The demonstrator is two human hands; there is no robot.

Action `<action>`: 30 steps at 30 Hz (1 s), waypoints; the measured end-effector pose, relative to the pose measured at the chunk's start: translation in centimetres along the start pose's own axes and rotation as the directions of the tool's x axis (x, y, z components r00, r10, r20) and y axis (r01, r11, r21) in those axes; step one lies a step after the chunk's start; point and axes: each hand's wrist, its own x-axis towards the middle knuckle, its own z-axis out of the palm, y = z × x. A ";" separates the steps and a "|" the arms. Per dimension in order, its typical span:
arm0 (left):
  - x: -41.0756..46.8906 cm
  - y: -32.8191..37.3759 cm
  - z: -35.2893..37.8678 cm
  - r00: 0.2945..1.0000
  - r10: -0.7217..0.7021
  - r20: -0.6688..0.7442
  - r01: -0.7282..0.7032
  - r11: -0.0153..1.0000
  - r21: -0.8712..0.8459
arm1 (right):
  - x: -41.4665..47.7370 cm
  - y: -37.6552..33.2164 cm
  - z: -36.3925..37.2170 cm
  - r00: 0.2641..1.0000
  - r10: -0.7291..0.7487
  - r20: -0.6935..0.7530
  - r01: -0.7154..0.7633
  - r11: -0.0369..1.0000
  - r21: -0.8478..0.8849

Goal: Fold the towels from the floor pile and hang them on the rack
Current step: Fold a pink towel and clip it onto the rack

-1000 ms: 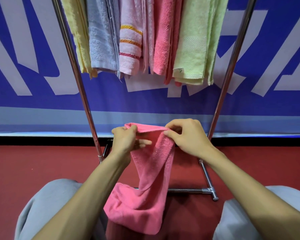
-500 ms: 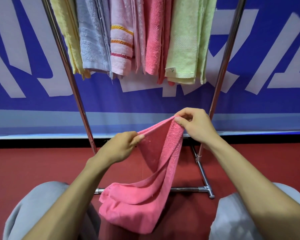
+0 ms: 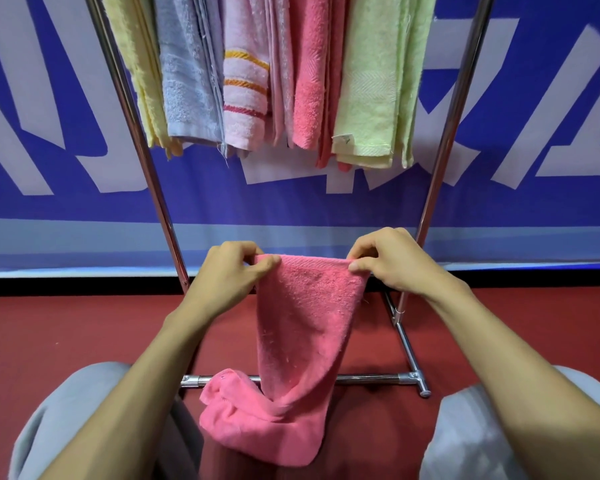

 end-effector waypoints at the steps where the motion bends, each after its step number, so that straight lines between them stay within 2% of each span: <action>1: 0.0 0.0 0.0 1.000 0.003 -0.001 -0.004 0.999 -0.038 | 0.0 0.1 0.0 1.000 0.002 0.008 -0.002 1.000 -0.004; 5: 0.0 0.2 -0.1 1.000 -0.010 -0.023 0.005 0.982 -0.187 | -0.1 0.0 0.0 0.999 0.019 -0.039 -0.016 0.998 0.064; 8: -0.1 0.6 -0.3 0.999 -0.005 -0.049 -0.007 0.971 -0.238 | 0.0 0.0 0.0 0.998 0.057 -0.019 -0.055 0.992 0.113; 11: -0.2 0.4 -0.3 0.996 0.028 -0.087 -0.039 0.991 -0.128 | 0.1 0.1 -0.1 0.997 0.071 -0.010 -0.071 0.997 0.007; 14: -0.3 0.4 -0.1 0.996 0.028 -0.087 -0.029 1.000 -0.004 | 0.0 0.1 0.1 0.998 0.069 -0.009 -0.069 0.997 -0.025; 18: -0.3 0.5 -0.2 0.996 0.003 -0.088 -0.006 1.000 -0.029 | 0.0 0.3 0.1 0.995 0.081 -0.060 -0.080 0.997 0.010; 22: -0.2 0.5 -0.2 0.992 -0.045 -0.120 0.036 0.996 -0.081 | -0.1 0.4 0.2 0.995 0.085 -0.043 -0.085 0.996 -0.001; 26: -0.2 0.6 -0.4 0.982 -0.052 -0.183 0.029 0.991 -0.128 | 0.1 0.3 0.2 0.990 0.109 -0.084 -0.103 0.992 0.075; 30: -0.3 0.7 -0.9 0.974 -0.085 -0.211 0.044 0.981 -0.191 | 0.1 0.0 0.2 0.980 0.150 -0.134 -0.103 0.947 0.303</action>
